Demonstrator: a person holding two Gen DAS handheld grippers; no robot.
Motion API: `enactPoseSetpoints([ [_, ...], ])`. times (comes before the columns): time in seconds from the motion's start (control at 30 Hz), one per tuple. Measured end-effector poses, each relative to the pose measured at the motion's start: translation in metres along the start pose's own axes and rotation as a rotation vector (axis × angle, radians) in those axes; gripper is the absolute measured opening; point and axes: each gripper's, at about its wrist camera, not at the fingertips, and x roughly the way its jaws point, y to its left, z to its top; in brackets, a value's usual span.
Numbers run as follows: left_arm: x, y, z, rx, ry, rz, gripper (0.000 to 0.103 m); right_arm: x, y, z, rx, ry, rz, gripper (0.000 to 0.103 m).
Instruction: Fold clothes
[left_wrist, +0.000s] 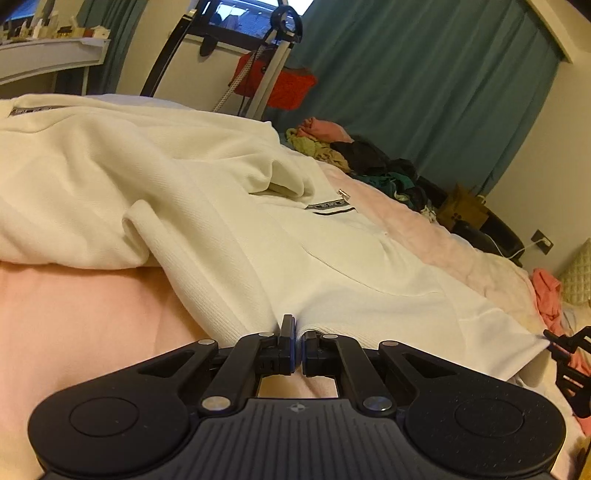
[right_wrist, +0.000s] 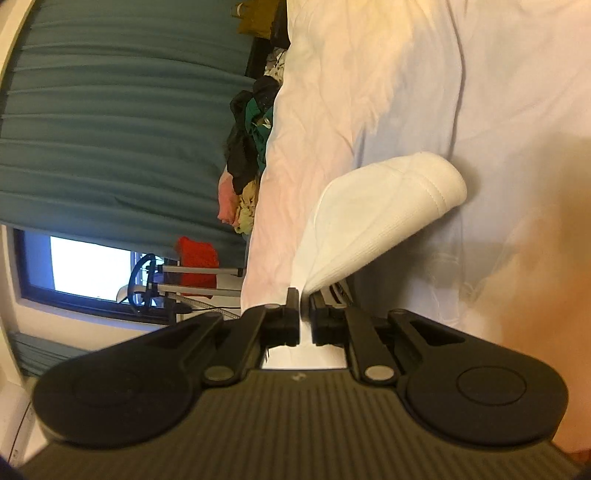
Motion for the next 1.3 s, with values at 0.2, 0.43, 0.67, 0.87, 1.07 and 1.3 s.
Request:
enactPoseSetpoints([
  [0.2, 0.003, 0.006, 0.003, -0.053, 0.012, -0.007, 0.003, 0.018, -0.025, 0.001, 0.169, -0.009, 0.035, 0.068],
  [0.43, 0.005, 0.011, 0.003, -0.08, 0.024, -0.01, 0.004, 0.062, -0.047, 0.038, 0.217, -0.086, -0.003, 0.067],
  [0.67, 0.01, 0.011, 0.004, -0.09, 0.034, -0.018, 0.004, 0.098, -0.042, 0.062, 0.149, -0.083, 0.061, 0.015],
  [0.87, 0.012, 0.003, 0.005, -0.058, 0.017, -0.061, 0.004, 0.089, 0.007, 0.068, -0.16, -0.198, 0.199, 0.009],
  [1.07, 0.014, -0.009, 0.002, 0.006, 0.007, -0.128, 0.004, 0.055, 0.019, 0.069, -0.294, -0.415, 0.31, 0.009],
  [1.3, 0.031, -0.012, -0.005, 0.032, 0.073, -0.099, 0.005, 0.075, -0.049, 0.092, -0.083, -0.29, -0.223, 0.01],
])
